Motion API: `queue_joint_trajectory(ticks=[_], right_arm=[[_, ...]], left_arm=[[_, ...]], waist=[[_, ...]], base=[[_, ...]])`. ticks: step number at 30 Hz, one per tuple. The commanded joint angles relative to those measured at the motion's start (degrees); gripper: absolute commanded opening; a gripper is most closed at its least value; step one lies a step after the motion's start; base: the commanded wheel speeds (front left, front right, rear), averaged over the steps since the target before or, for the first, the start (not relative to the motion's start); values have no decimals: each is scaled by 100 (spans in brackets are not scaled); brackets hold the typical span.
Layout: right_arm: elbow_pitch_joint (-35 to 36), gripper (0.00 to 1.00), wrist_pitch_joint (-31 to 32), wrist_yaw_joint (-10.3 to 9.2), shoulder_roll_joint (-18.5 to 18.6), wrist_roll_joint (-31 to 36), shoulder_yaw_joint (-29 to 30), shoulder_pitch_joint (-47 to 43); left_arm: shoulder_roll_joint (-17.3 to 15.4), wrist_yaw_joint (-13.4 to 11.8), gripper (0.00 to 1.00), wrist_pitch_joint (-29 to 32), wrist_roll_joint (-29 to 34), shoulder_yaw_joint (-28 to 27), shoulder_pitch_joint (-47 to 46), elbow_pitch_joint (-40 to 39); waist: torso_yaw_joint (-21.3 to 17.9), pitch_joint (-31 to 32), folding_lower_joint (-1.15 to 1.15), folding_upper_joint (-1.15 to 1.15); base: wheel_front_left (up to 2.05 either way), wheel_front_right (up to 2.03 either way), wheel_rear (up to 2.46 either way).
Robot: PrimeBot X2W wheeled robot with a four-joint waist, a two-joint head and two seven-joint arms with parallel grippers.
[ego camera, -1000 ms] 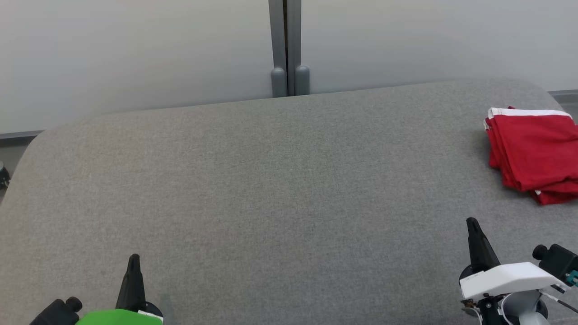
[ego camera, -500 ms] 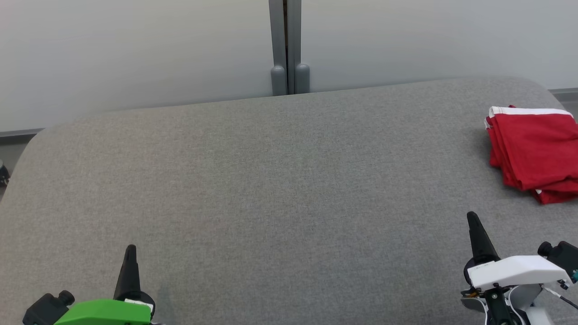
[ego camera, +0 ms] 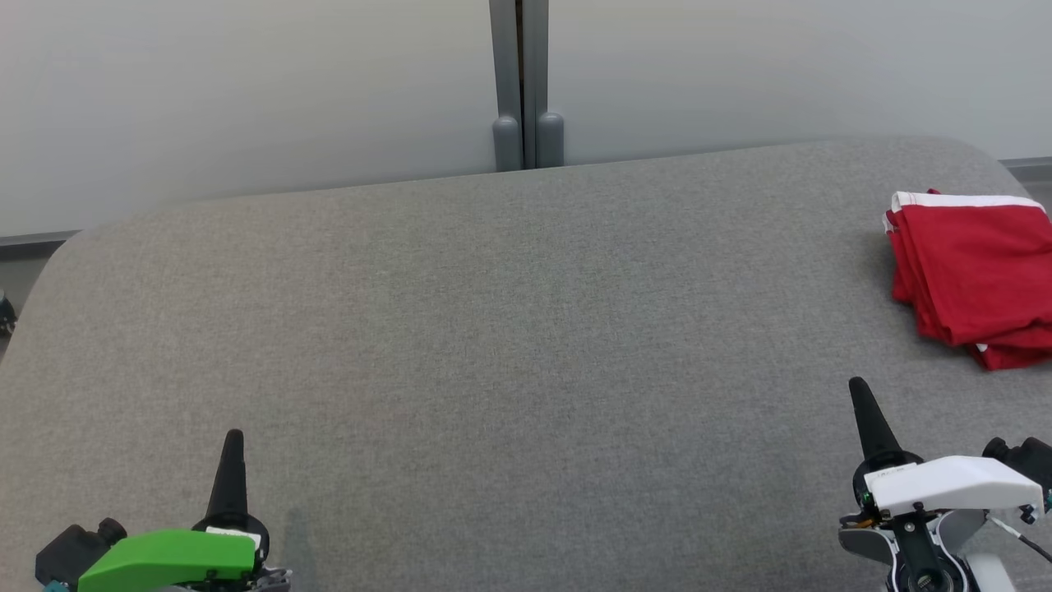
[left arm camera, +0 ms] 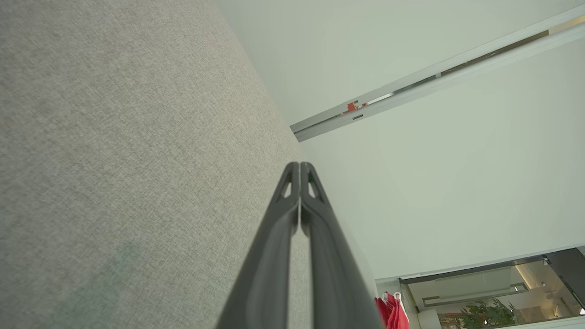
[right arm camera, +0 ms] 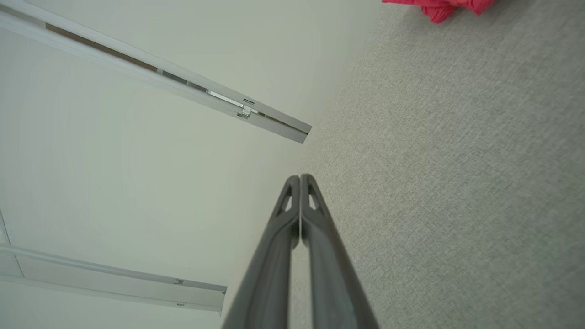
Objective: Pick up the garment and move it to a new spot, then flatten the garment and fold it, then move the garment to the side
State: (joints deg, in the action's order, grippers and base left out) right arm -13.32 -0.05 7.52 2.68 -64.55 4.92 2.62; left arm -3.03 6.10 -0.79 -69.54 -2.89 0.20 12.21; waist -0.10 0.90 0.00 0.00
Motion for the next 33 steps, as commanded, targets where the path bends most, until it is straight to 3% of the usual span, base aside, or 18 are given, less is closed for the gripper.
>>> queue_joint_trajectory(ticks=[1, 33], right_arm=[[21, 0, 43, -2, 27, -176, 25, 109], [-39, 0, 450, -1, 30, -1861, 118, 290]], left_arm=[[-55, 45, 0, 37, -160, -33, -159, -17], [-51, 110, 0, 468, -1569, -215, -509, 114]], waist=[[0, -3, 0, 0], [6, -64, 0, 0]], base=[[0, 0, 0], [0, 0, 0]])
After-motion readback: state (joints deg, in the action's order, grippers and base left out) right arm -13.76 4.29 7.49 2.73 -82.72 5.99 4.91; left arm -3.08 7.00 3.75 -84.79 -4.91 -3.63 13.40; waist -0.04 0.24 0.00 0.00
